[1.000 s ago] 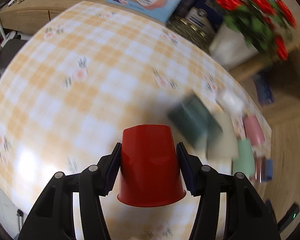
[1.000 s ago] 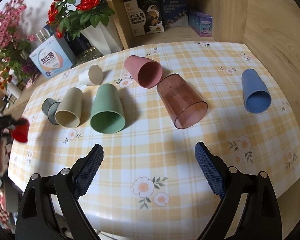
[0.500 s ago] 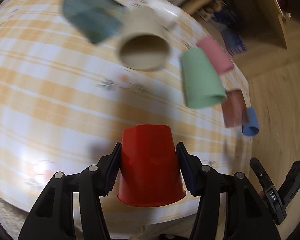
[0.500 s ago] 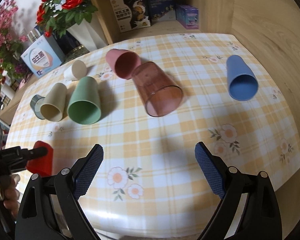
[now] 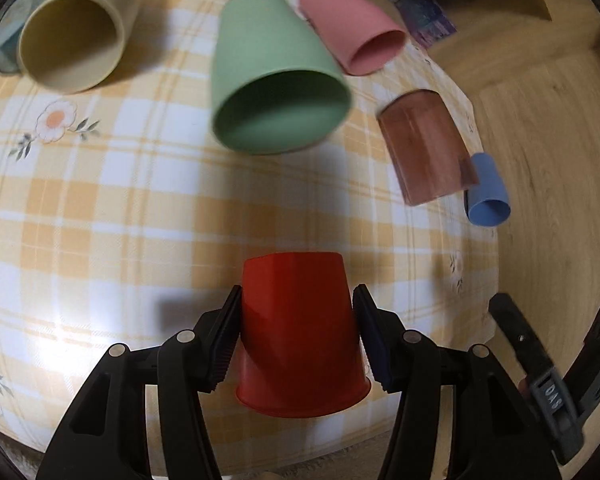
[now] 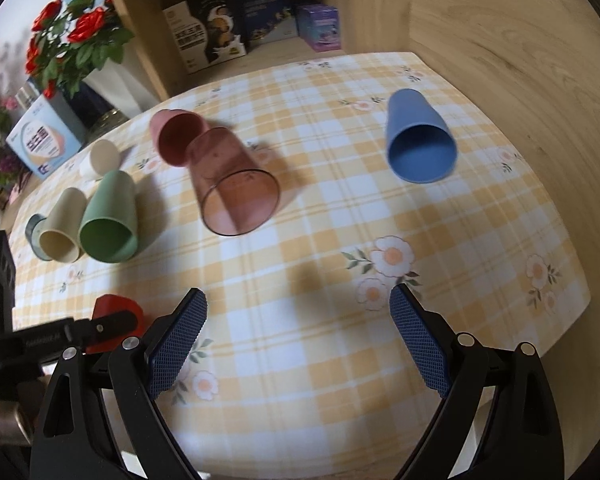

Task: Flip cup upside down
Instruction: 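Lift the red cup with the left tool and carry it toward the right tool, then close the right tool on the red cup while the left tool releases it, then rotate the right tool to turn the red cup mouth-down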

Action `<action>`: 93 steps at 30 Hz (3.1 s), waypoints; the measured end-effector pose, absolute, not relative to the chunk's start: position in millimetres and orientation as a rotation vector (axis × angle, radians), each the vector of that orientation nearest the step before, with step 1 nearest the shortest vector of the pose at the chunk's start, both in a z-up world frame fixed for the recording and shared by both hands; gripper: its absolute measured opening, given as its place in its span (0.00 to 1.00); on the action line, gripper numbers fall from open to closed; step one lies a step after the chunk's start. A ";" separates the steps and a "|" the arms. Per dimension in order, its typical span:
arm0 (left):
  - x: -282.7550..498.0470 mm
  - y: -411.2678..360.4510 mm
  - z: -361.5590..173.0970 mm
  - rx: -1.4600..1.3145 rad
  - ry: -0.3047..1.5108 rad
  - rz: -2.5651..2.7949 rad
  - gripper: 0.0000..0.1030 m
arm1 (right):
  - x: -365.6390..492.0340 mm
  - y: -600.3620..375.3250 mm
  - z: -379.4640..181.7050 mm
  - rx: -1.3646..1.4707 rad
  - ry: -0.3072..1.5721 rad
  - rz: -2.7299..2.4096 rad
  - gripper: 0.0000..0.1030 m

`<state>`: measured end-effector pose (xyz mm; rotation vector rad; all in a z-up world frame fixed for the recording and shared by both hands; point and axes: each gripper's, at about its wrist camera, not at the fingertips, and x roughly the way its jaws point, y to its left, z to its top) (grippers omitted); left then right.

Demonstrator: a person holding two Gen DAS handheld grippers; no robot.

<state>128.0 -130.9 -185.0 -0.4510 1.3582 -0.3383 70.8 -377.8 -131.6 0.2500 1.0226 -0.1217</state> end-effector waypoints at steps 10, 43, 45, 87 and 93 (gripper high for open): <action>119.2 -136.3 -180.4 -0.411 1.332 -0.362 0.73 | 69.0 -375.7 -138.5 0.259 1.043 -0.119 0.87; 105.1 -11.0 -123.6 -0.205 1.047 -0.104 0.94 | 87.4 -319.2 -145.5 0.291 1.209 0.043 0.87; 102.8 -1.0 -122.8 -0.211 1.030 -0.095 0.94 | 90.5 -313.9 -147.6 0.285 1.229 0.057 0.87; 73.1 41.1 -124.3 -0.245 1.013 -0.065 0.94 | 171.5 -222.5 -196.2 0.226 1.643 0.229 0.58; 72.2 41.2 -126.1 -0.252 1.018 -0.062 0.94 | 167.1 -223.9 -195.2 0.233 1.638 0.258 0.49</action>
